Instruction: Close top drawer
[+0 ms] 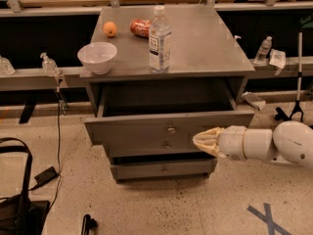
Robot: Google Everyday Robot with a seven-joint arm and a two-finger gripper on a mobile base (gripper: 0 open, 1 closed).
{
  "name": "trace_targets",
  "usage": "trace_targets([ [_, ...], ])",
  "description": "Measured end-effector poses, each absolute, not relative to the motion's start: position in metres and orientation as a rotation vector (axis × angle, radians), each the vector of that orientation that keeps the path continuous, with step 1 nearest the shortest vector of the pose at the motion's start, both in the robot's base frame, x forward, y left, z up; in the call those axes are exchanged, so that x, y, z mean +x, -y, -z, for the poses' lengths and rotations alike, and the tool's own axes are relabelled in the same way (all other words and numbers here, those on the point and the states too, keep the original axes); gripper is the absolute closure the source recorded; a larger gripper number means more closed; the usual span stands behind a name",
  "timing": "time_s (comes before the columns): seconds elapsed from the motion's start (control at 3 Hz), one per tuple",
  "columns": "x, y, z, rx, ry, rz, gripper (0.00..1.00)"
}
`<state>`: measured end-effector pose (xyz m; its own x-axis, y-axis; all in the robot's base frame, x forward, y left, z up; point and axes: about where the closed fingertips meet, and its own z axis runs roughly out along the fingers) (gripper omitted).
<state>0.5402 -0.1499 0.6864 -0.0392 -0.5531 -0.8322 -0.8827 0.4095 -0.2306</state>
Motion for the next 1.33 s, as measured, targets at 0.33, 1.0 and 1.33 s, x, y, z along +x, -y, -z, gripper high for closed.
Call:
trace_targets([
  [0.33, 0.559, 0.156, -0.657, -1.261, -1.833, -0.48, 1.0],
  [1.0, 0.614, 0.16, -0.594, -1.269, -2.091, -0.451, 1.0],
  [1.33, 0.641, 0.16, -0.609, -1.256, -2.05, -0.289, 1.0],
])
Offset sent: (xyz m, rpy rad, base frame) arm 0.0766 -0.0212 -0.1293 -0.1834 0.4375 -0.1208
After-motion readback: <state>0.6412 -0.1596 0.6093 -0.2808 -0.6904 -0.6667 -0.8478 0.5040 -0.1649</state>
